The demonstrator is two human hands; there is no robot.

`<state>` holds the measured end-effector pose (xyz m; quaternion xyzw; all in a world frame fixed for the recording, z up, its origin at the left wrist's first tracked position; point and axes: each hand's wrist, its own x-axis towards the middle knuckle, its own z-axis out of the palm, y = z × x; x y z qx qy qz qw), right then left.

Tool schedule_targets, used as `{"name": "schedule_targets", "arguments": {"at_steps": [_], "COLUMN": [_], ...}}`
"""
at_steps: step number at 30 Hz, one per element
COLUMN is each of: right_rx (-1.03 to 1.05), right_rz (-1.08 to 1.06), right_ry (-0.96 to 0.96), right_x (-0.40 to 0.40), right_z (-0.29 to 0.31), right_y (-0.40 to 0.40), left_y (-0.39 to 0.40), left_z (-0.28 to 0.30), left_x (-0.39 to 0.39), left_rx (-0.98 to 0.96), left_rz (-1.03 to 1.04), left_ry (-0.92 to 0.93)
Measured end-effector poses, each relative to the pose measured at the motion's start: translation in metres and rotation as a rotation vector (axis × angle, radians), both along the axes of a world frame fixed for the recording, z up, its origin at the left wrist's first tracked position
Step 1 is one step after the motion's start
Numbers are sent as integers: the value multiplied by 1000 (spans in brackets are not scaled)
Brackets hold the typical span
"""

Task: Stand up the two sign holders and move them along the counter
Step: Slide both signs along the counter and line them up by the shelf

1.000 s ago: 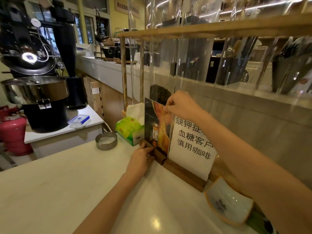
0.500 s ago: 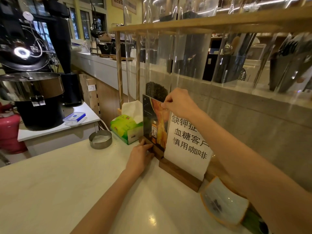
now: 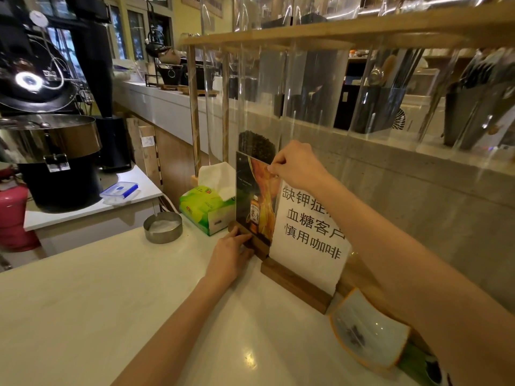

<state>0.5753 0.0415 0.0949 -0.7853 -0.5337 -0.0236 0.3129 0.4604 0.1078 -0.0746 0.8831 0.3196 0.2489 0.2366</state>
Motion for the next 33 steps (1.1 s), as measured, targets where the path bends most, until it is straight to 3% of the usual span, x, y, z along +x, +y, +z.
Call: {"name": "schedule_targets", "arguments": {"at_steps": [12,19,24,29,33], "right_rx": [-81,-198,-137,-106,-91], "right_rz": [46,85,57,56,40], "right_ry": [39,-50,-32,-18,-29], "right_x": [8,-3,-3,-5,-4], "right_z": [19,15,8,5,4], "right_y": [-39,-82,-84,-83,-82], "left_y": [-7,-48,-75,-81,-81], "left_z": [12,10,6,-3,-2], "left_x": [-10,-20,-16,-3,2], "left_rx": [68,214,415,452,453], "left_rz": [-108,-172,-134,-143,-149], "left_ry": [83,142,81,170,127]}}
